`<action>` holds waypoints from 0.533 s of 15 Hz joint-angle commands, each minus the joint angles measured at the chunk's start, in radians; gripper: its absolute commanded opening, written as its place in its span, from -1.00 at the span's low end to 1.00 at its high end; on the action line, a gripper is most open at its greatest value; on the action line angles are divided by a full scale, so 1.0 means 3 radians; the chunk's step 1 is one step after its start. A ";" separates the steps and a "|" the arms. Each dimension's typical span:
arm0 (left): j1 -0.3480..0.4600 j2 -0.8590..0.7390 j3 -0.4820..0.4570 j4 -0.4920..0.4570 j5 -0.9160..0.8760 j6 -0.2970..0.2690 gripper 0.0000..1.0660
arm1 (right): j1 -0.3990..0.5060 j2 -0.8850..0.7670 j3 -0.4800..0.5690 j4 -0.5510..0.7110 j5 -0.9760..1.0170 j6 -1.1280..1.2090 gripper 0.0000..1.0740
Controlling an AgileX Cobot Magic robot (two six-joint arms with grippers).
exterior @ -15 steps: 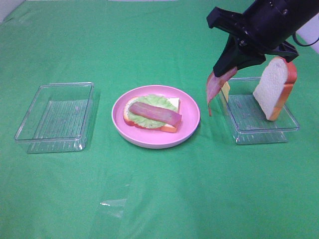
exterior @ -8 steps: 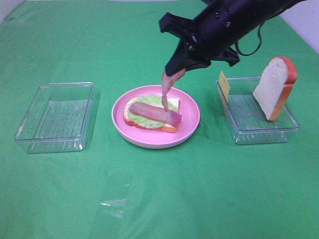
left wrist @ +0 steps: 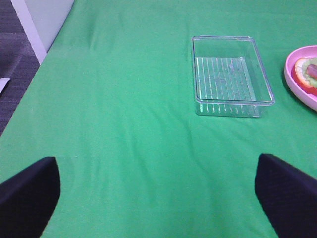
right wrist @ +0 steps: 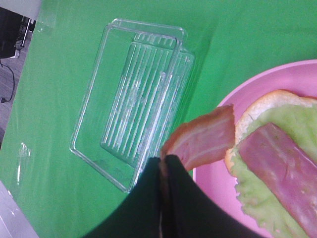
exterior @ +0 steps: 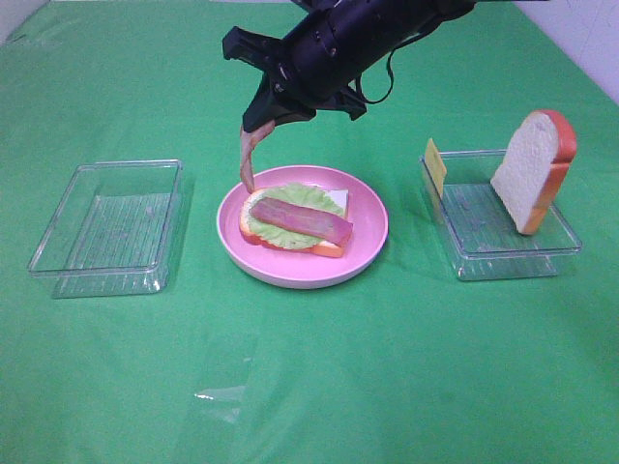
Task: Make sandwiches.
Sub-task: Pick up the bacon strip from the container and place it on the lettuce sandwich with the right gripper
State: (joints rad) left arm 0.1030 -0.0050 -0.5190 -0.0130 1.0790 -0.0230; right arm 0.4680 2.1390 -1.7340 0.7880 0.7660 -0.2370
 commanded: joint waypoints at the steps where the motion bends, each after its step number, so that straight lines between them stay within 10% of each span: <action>1: 0.0007 -0.0050 0.0007 -0.0007 -0.0017 -0.0003 0.91 | 0.0007 0.0147 -0.0127 0.0080 -0.0020 0.0057 -1.00; 8: 0.0007 -0.0050 0.0007 -0.0007 -0.0017 -0.0003 0.89 | -0.0003 0.0223 -0.0120 -0.0870 -0.0057 0.0573 -1.00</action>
State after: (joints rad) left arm 0.1030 -0.0050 -0.5190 -0.0130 1.0790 -0.0230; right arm 0.4680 2.2040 -1.7640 0.5570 0.7520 -0.0870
